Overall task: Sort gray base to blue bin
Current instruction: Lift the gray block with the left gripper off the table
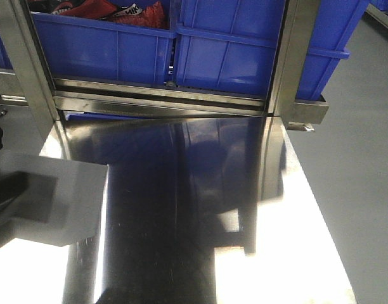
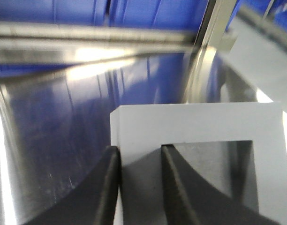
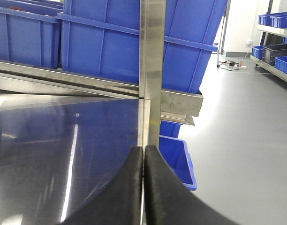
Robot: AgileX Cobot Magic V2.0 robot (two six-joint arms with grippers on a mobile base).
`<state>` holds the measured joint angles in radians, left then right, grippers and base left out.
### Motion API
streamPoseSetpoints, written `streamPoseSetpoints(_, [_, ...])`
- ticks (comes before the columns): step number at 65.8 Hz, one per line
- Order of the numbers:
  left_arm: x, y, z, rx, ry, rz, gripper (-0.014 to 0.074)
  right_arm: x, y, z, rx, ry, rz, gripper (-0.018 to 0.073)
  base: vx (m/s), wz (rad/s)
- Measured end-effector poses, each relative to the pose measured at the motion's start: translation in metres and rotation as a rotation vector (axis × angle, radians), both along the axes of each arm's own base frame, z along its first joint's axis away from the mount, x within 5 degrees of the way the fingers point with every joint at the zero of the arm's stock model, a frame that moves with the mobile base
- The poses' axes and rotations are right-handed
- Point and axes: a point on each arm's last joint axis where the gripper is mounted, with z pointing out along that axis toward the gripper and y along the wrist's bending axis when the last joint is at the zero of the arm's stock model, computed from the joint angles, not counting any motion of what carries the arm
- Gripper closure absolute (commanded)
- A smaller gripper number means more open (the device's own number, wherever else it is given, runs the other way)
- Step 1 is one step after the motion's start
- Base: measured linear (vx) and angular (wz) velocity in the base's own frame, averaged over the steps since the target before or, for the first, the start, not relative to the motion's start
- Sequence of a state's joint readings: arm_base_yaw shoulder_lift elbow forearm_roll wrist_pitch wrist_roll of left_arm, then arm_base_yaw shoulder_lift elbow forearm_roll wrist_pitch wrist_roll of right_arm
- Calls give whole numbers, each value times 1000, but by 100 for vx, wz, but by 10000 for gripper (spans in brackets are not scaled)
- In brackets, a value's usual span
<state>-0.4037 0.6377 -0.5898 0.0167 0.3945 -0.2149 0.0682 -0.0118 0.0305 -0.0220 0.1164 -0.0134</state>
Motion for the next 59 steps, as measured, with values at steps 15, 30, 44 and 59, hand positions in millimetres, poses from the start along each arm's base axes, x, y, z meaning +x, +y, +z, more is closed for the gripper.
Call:
streamPoseSetpoints(15, [-49,21,-20,-53,-157,-2,602,0,0,0,0,0,0,568,0,0])
streamPoseSetpoints(30, [-69,30,-57,0,-246,-21,602,0,0,0,0,0,0,568,0,0])
streamPoseSetpoints(44, [-77,33,-53,-33,-351,-19,602,0,0,0,0,0,0,568,0,0])
streamPoseSetpoints(59, [-77,33,-53,-30,-346,-19,602,0,0,0,0,0,0,568,0,0])
